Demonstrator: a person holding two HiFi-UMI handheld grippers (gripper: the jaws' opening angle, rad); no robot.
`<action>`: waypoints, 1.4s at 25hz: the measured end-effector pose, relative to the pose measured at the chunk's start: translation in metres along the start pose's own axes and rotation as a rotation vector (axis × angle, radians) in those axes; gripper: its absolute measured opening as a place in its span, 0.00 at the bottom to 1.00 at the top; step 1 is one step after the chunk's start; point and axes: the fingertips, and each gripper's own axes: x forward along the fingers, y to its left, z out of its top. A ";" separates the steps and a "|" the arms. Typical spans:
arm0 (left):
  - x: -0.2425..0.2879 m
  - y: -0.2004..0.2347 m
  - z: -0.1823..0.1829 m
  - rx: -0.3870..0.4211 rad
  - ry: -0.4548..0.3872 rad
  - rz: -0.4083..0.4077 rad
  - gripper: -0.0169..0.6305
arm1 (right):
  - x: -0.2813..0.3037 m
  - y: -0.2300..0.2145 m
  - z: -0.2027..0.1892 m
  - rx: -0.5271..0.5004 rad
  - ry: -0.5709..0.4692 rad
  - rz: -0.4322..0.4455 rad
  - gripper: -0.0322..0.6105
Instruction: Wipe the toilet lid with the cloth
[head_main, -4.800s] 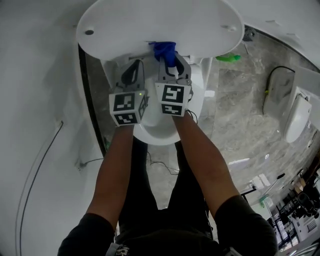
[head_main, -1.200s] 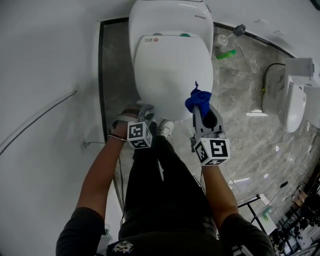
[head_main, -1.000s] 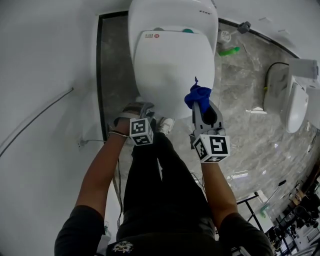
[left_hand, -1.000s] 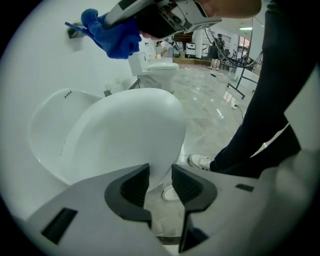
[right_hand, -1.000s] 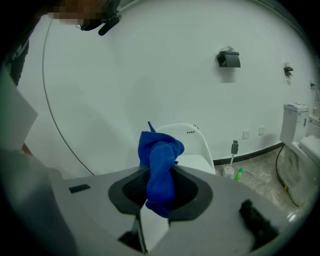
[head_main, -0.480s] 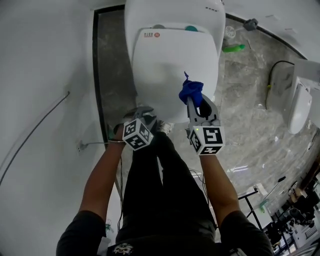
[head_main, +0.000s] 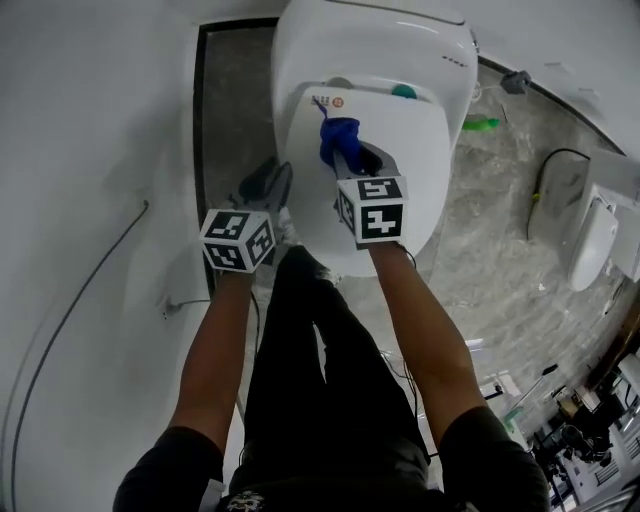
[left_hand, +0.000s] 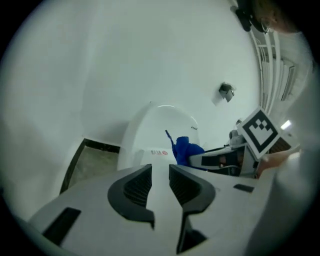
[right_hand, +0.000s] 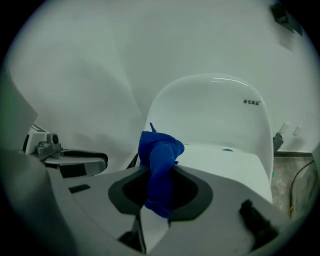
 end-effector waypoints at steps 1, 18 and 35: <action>0.009 0.007 0.011 0.016 -0.005 0.021 0.20 | 0.013 0.002 0.008 -0.008 0.030 0.002 0.18; 0.069 0.062 0.046 -0.003 0.191 0.152 0.05 | 0.091 0.003 0.031 0.017 0.290 -0.071 0.18; 0.127 -0.075 0.030 0.108 0.253 0.036 0.05 | 0.017 -0.141 -0.006 0.147 0.262 -0.146 0.18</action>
